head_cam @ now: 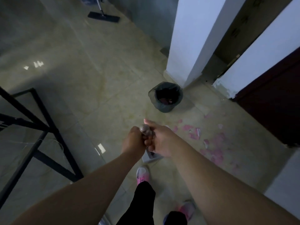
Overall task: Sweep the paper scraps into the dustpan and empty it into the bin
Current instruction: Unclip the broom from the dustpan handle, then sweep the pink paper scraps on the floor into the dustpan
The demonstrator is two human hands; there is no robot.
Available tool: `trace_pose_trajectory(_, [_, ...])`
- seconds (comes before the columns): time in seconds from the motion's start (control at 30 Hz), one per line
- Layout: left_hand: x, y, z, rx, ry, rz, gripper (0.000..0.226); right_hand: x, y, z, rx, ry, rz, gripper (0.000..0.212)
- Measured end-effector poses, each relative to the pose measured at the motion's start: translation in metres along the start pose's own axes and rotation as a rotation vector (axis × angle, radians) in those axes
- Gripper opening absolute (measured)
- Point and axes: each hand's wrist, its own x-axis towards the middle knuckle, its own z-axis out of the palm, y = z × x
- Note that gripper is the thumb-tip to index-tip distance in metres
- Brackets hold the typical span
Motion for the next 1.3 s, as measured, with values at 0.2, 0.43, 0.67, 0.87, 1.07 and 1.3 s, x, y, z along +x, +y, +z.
trace_pose_trajectory(0.2, [-0.019, 0.03, 0.011, 0.219, -0.063, 0.184, 0.009, -0.018, 0.013, -0.031, 0.24, 0.154, 0.03, 0.019])
trace_pose_trajectory(0.43, [-0.02, 0.087, 0.019, 0.138, -0.255, 0.274, 0.032, -0.046, 0.029, -0.088, 0.467, 0.182, -0.088, 0.051])
trace_pose_trajectory(0.67, [-0.004, 0.14, 0.021, 0.102, -0.429, 0.305, 0.032, -0.108, 0.032, -0.132, 0.648, 0.252, -0.242, 0.009])
trace_pose_trajectory(0.87, [0.011, 0.171, 0.017, -0.103, -0.414, 0.268, 0.028, -0.131, 0.056, -0.192, 0.659, 0.287, -0.412, 0.014])
trace_pose_trajectory(1.07, [-0.006, 0.218, 0.054, -0.334, -0.62, 0.144, 0.019, -0.107, 0.077, -0.251, 0.419, 0.41, -0.548, 0.077])
trace_pose_trajectory(1.3, [0.002, 0.225, 0.087, -0.354, -0.489, 0.07, 0.019, -0.093, 0.105, -0.357, 0.185, 0.71, -0.433, 0.034])
